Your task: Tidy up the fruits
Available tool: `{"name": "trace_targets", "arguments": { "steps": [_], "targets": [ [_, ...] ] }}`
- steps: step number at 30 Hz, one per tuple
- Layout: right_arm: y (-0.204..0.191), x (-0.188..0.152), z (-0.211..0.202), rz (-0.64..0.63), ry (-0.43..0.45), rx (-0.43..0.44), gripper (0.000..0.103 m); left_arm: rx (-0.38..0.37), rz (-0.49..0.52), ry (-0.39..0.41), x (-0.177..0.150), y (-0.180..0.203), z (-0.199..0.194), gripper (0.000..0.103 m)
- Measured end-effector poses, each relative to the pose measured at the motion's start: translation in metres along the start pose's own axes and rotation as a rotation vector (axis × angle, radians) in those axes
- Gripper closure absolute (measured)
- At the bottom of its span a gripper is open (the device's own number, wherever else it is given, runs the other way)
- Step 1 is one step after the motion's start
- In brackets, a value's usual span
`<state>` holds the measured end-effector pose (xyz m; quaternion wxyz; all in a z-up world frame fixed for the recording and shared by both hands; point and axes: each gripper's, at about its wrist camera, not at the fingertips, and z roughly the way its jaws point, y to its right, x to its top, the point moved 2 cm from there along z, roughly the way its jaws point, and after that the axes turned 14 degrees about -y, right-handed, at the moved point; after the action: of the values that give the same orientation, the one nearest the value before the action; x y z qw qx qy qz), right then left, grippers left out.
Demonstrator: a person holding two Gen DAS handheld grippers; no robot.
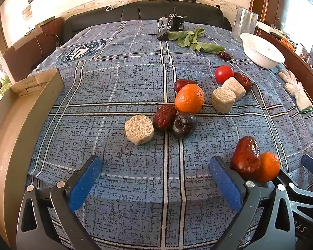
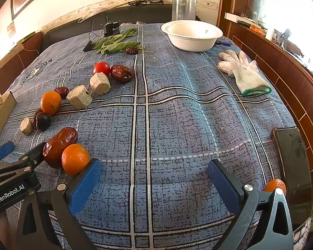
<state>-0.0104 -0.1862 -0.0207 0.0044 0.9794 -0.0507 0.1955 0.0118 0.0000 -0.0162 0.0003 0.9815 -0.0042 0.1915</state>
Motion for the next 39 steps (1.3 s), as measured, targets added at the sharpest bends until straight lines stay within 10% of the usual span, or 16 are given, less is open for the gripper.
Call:
{"name": "trace_targets", "arguments": {
  "steps": [39],
  "targets": [
    [0.0042,-0.0037,-0.0026,0.005,-0.06,0.01,0.0,-0.009,0.027,-0.048,0.0062,-0.0009,0.0032,0.0]
  ]
}}
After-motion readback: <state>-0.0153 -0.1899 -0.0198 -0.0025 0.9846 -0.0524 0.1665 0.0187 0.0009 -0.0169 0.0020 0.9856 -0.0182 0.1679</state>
